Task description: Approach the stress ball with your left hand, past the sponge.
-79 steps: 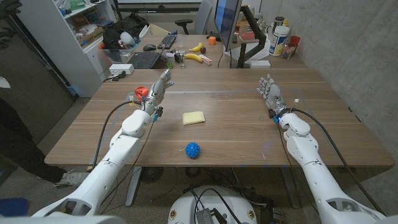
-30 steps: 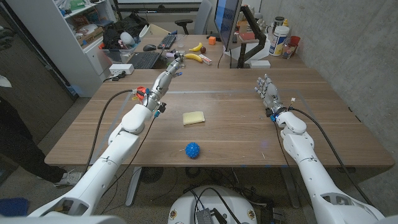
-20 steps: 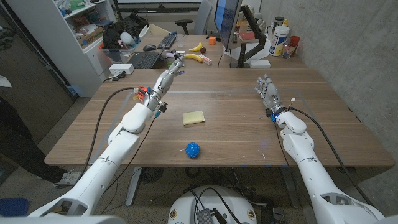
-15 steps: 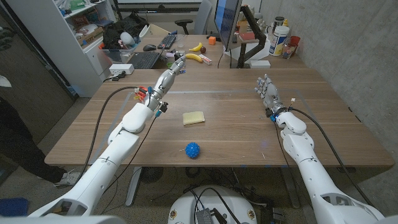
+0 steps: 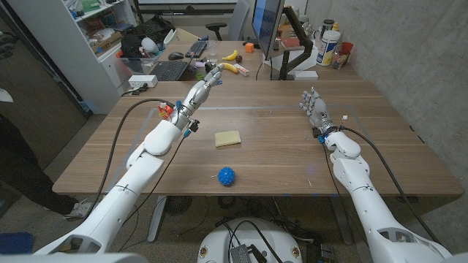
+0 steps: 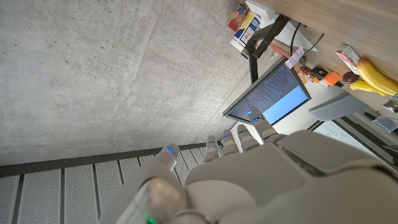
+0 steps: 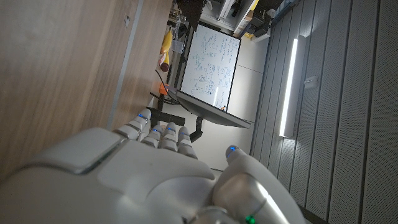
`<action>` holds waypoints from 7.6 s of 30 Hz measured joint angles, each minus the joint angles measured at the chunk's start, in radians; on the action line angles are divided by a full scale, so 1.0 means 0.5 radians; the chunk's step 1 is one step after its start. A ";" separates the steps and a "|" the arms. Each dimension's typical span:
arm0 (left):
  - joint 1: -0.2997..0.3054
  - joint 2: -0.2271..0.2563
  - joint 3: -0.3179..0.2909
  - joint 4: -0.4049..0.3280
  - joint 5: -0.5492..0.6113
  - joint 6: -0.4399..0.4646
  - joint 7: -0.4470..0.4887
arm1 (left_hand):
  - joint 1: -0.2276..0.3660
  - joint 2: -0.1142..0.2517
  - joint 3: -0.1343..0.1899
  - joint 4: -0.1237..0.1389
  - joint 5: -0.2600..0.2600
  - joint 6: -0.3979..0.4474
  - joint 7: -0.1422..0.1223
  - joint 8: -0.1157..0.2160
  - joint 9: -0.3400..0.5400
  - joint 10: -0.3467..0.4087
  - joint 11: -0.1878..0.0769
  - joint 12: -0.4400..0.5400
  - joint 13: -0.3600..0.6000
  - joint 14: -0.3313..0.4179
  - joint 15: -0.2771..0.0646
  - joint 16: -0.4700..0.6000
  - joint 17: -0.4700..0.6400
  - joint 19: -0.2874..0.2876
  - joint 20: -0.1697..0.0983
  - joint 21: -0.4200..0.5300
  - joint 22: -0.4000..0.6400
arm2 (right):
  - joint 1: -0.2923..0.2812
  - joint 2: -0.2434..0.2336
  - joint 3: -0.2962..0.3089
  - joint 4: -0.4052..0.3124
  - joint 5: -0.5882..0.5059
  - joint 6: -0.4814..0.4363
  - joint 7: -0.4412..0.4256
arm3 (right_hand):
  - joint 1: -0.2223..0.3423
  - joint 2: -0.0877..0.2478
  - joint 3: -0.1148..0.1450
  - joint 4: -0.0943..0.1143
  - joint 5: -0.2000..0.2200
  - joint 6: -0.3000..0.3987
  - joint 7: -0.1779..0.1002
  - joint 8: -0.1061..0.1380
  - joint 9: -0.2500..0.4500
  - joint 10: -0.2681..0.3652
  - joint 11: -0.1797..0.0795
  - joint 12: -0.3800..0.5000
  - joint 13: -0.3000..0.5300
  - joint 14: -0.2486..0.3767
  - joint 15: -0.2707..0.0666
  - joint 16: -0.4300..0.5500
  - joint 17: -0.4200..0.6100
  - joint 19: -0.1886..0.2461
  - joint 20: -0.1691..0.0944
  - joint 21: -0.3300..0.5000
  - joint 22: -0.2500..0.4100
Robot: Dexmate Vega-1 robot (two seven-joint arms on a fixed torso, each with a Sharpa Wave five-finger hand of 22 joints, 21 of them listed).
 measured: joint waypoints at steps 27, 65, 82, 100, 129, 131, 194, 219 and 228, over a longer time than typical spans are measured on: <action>0.013 0.010 -0.005 -0.093 0.089 -0.131 -0.108 | 0.058 0.032 0.036 -0.019 0.000 0.028 -0.065 -0.009 -0.005 0.006 -0.065 0.000 0.000 0.011 -0.032 -0.019 0.000 0.003 -0.019 -0.045 0.000 | -0.007 -0.003 0.006 -0.004 0.005 0.010 0.004 | 0.000 0.000 0.000 0.000 0.000 0.000 0.000 0.016 0.000 0.000 0.000 0.000 0.000 0.000 0.000 0.000 0.000 0.000 0.000 0.000 0.000; 0.013 0.064 -0.029 -0.167 0.105 -0.364 -0.358 | 0.110 0.047 0.075 -0.025 0.000 0.028 -0.064 -0.016 -0.004 0.043 -0.086 0.000 0.001 0.032 -0.032 -0.019 -0.004 0.003 -0.019 -0.058 0.000 | -0.008 -0.001 -0.005 0.002 -0.005 0.020 -0.013 | 0.000 0.000 0.000 0.000 0.000 0.000 0.000 0.016 0.000 0.000 0.000 0.000 0.000 0.000 0.000 0.000 0.000 0.000 0.000 -0.008 0.000; -0.009 0.098 -0.038 -0.185 0.107 -0.458 -0.475 | 0.110 0.047 0.083 -0.016 0.000 0.050 -0.086 -0.016 -0.004 0.050 -0.093 0.000 0.000 0.032 -0.032 -0.030 -0.004 0.003 -0.019 -0.074 0.005 | 0.002 0.001 -0.017 0.015 -0.013 0.026 -0.021 | 0.000 0.000 -0.006 0.006 0.000 0.000 0.000 0.016 0.000 0.000 0.000 0.000 0.000 0.000 0.000 0.000 0.000 0.000 0.000 -0.015 0.000; -0.019 0.129 -0.040 -0.200 0.090 -0.536 -0.605 | 0.121 0.058 0.099 -0.016 0.000 0.049 -0.086 -0.016 -0.004 0.061 -0.104 0.000 0.000 0.039 -0.039 -0.031 -0.004 0.003 -0.019 -0.081 0.005 | 0.006 0.002 -0.023 0.025 -0.014 0.033 -0.023 | 0.000 0.000 -0.006 0.006 0.000 0.004 -0.004 0.016 0.000 0.000 0.000 0.000 0.000 0.000 0.000 0.000 0.000 0.000 0.000 -0.015 0.000; -0.012 0.235 -0.043 -0.317 0.083 -0.568 -0.798 | 0.145 0.066 0.116 -0.033 -0.008 0.011 -0.154 -0.023 0.001 0.069 -0.140 -0.008 0.000 0.039 -0.039 -0.052 -0.004 0.003 -0.003 -0.103 0.004 | -0.001 0.001 -0.036 0.013 -0.018 0.034 -0.031 | 0.000 0.000 -0.006 0.006 0.000 0.004 -0.004 0.016 0.000 0.000 0.000 0.000 0.000 0.000 0.000 0.000 0.000 0.000 0.000 -0.015 0.000; -0.012 0.235 -0.043 -0.317 0.083 -0.565 -0.807 | 0.168 0.073 0.122 -0.039 -0.008 0.011 -0.154 -0.023 0.001 0.080 -0.136 0.000 0.000 0.042 -0.042 -0.052 -0.004 0.003 -0.003 -0.103 0.004 | 0.000 0.001 -0.037 0.013 -0.018 0.034 -0.031 | 0.000 0.000 -0.006 0.006 0.000 0.004 -0.004 0.016 0.000 0.000 0.000 0.000 0.000 0.000 0.000 0.000 0.000 0.000 0.000 -0.015 0.000; 0.073 0.454 -0.051 -0.521 0.124 -0.379 -1.002 | 0.287 0.119 0.199 -0.077 -0.025 0.028 -0.172 -0.016 0.010 0.064 -0.114 0.000 0.010 0.041 -0.041 -0.066 -0.004 0.000 0.015 -0.140 0.014 | -0.034 0.016 -0.066 -0.039 -0.041 0.039 -0.070 | 0.000 0.000 -0.006 0.006 0.000 0.011 -0.025 0.016 0.000 -0.007 -0.044 0.015 0.001 0.000 0.000 0.000 0.000 0.000 0.000 -0.031 0.000; 0.127 0.500 -0.059 -0.566 0.205 -0.331 -1.000 | 0.294 0.126 0.213 -0.063 -0.031 0.028 -0.171 -0.016 0.010 0.045 -0.111 -0.008 0.010 0.023 -0.037 -0.066 -0.004 0.000 0.014 -0.147 0.024 | -0.037 0.017 -0.066 -0.042 -0.043 0.038 -0.070 | 0.000 0.000 -0.010 0.002 0.000 0.011 -0.025 0.016 0.000 -0.007 -0.043 0.015 0.000 0.000 0.000 0.000 0.000 0.000 0.000 -0.031 0.000; 0.138 0.512 -0.059 -0.572 0.215 -0.320 -1.000 | 0.306 0.126 0.221 -0.054 -0.045 0.028 -0.171 -0.016 0.010 0.038 -0.103 -0.008 0.010 0.007 -0.042 -0.066 0.003 0.000 0.014 -0.155 0.023 | -0.037 0.019 -0.068 -0.040 -0.044 0.037 -0.070 | 0.000 0.000 -0.015 -0.002 0.000 0.011 -0.025 0.016 0.000 -0.007 -0.043 0.015 0.000 0.000 0.000 0.000 0.000 0.000 0.000 -0.031 0.000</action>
